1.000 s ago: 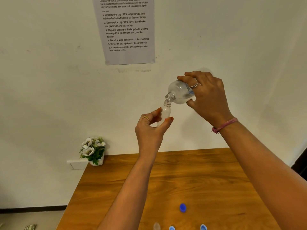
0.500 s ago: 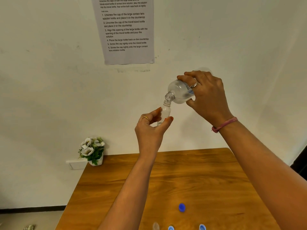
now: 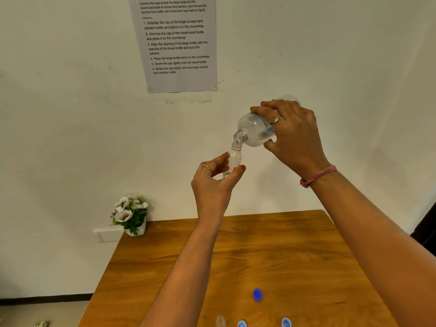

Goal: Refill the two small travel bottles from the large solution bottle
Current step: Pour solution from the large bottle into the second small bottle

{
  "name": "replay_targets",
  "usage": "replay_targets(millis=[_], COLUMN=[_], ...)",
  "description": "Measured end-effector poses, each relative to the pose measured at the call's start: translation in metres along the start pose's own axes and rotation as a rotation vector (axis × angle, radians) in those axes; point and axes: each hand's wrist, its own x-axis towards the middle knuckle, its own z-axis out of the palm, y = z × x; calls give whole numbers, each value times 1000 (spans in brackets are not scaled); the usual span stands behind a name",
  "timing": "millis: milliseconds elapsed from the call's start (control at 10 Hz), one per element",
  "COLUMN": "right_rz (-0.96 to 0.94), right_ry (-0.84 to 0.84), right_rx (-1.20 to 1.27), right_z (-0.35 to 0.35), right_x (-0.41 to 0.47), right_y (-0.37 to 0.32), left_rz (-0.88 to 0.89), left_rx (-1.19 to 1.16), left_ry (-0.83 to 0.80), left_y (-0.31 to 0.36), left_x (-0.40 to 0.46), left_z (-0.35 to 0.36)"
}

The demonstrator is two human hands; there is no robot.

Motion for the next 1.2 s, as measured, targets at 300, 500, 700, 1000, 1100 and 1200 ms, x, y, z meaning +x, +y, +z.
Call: replay_targets(millis=[300,500,700,1000,1100,1200], right_rz=[-5,-1,-1,-3,0,1], right_ry=[-4,0,0,2,3,6], right_rx=[6,3,4,2,6,0], right_z=[-3,-6,-10,-14,-15,-16], right_x=[-2,-3,-3,-4,-5,-6], right_y=[0,-1,0,0,0,-1], left_rz=[3,-3,-1,0,-1,-4], left_rx=[-1,-10,-13,-15,-16,-23], left_ry=[2,-3,-5,-6,-7,-6], left_y=[1,2,5,7,8,8], left_x=[-3,-6,-7,-11,-12,-13], left_z=[0,0,0,1,1,1])
